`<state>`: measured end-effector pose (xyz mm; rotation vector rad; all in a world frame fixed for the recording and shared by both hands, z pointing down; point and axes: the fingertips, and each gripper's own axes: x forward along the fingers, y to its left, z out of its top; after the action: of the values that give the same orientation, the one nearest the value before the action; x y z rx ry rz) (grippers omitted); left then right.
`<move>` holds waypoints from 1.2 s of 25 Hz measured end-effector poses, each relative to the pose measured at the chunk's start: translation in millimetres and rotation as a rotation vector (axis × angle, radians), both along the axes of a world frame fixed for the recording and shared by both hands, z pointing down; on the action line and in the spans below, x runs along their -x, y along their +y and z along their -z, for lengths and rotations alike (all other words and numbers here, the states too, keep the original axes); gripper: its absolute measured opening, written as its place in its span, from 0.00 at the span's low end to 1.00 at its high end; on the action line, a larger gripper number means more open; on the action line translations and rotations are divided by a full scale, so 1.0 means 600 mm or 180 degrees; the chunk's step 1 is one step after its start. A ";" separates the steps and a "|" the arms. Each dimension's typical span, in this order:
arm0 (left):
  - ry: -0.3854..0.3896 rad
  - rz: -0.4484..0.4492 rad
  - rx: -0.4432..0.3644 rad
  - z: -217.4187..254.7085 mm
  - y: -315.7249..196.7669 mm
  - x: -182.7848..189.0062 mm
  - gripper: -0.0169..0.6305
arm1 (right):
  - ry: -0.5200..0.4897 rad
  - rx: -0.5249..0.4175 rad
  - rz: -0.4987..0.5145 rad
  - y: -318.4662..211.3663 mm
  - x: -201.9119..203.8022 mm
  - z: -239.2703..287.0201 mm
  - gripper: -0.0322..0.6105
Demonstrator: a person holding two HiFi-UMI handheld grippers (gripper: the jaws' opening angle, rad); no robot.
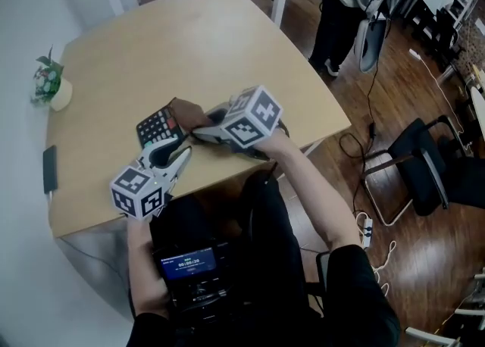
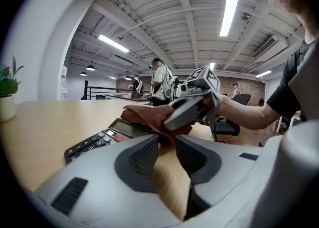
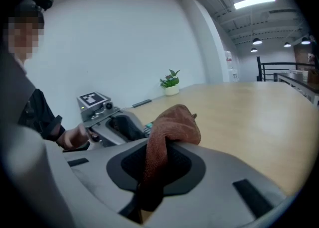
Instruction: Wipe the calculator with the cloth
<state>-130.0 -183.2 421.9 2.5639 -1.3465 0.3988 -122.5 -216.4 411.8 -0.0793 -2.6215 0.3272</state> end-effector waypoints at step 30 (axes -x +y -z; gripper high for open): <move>0.0039 0.0074 -0.0009 0.001 0.000 0.004 0.20 | -0.0032 0.0008 0.0164 0.046 -0.013 -0.006 0.14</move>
<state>-132.3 -183.5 421.5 2.5463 -1.3723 0.3766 -114.4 -188.8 415.1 -0.1497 -2.6241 0.3131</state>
